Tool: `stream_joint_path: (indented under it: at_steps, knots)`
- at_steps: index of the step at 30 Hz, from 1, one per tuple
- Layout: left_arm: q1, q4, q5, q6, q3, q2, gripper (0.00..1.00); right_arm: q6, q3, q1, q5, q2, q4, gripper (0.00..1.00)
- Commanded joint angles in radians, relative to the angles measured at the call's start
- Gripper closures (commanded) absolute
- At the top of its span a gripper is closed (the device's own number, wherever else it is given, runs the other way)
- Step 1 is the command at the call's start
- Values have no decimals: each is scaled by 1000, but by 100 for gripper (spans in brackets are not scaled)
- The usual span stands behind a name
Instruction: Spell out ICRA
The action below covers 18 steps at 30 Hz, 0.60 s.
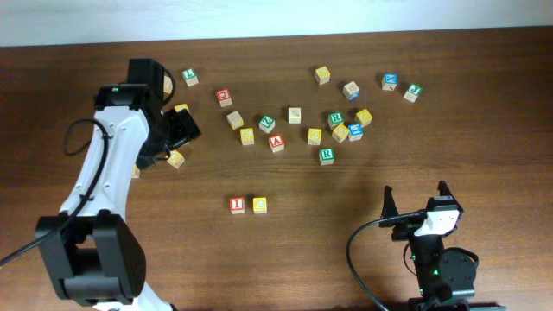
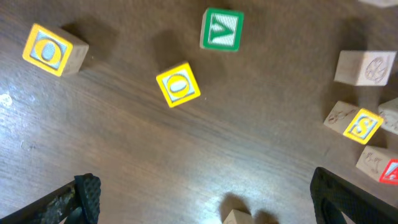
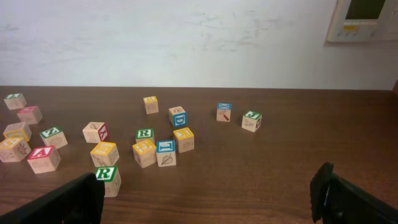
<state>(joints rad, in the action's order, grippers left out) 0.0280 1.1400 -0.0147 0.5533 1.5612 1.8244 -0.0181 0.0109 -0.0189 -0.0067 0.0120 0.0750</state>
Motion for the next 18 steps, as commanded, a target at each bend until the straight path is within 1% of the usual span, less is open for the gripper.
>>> stream_joint_path:
  at_steps: [1, 7, 13, 18]
  knots:
    - [3, 25, 19, -9, -26, 0, 1, 3, -5, 8, 8, -6, 6, 2]
    - [12, 70, 19, -9, -28, 0, 1, 3, -5, 8, 8, -6, 6, 2]
    - [58, 49, 10, -9, -31, 0, 1, 3, -5, 8, 8, -6, 6, 2]
    - [59, 47, 10, -9, -31, 0, 1, 3, -5, 8, 8, -6, 6, 2]
